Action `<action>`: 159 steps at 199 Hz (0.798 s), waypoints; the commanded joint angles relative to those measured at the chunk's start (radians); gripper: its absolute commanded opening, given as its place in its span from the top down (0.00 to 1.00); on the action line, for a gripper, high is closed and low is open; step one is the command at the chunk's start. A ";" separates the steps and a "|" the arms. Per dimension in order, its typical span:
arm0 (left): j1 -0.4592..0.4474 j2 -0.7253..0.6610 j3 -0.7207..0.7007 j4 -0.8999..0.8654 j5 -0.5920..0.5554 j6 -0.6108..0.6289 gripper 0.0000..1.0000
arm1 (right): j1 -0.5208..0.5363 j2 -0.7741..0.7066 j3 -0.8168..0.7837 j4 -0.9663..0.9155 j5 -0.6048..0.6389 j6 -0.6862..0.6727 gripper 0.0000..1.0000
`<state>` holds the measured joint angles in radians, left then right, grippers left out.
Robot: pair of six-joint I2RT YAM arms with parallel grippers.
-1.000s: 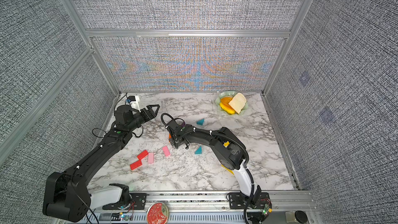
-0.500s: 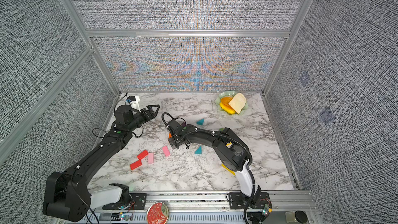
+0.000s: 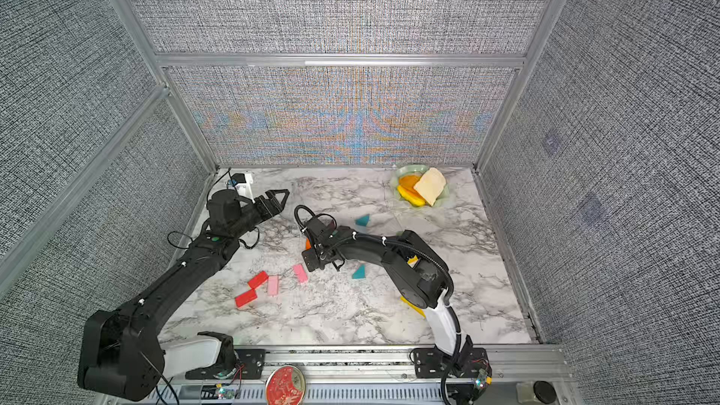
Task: Assemble a carrot with building blocks
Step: Assemble the building block at the center of the board.
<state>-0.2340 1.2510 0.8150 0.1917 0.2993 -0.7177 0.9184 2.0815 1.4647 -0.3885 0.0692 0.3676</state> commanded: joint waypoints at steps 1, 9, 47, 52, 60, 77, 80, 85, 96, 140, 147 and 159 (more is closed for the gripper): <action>0.000 -0.001 0.005 0.011 0.011 0.002 0.14 | 0.002 0.006 0.000 0.011 -0.019 0.019 0.09; 0.001 0.000 0.007 0.010 0.011 0.003 0.14 | 0.002 0.006 0.001 0.010 -0.018 0.019 0.09; 0.000 0.002 0.006 0.010 0.008 0.004 0.14 | 0.001 -0.011 -0.005 -0.001 0.034 0.013 0.09; 0.001 0.001 0.006 0.009 0.011 0.004 0.14 | 0.002 -0.015 -0.006 -0.002 0.042 0.013 0.09; 0.001 0.002 0.006 0.011 0.011 0.003 0.14 | 0.005 -0.019 -0.007 -0.005 0.058 0.010 0.09; 0.001 0.003 0.007 0.011 0.011 0.003 0.14 | 0.005 -0.013 -0.001 -0.019 0.077 0.007 0.09; 0.000 0.004 0.006 0.011 0.011 0.003 0.14 | 0.004 -0.012 0.000 -0.021 0.080 0.007 0.09; 0.001 0.004 0.006 0.011 0.012 0.001 0.14 | 0.005 -0.005 0.003 -0.024 0.087 0.007 0.09; 0.000 0.005 0.006 0.012 0.012 0.001 0.14 | 0.005 0.005 0.007 -0.026 0.098 0.004 0.09; 0.000 0.006 0.006 0.009 0.009 0.005 0.14 | 0.003 0.020 0.020 -0.036 0.143 0.004 0.09; 0.000 0.007 0.006 0.008 0.007 0.004 0.14 | 0.002 0.020 0.022 -0.040 0.150 0.003 0.09; 0.001 0.007 0.006 0.010 0.008 0.005 0.14 | 0.002 0.019 0.019 -0.043 0.158 0.004 0.09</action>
<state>-0.2340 1.2545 0.8150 0.1913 0.3061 -0.7189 0.9218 2.1006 1.4792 -0.4137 0.1841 0.3698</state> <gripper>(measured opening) 0.857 0.914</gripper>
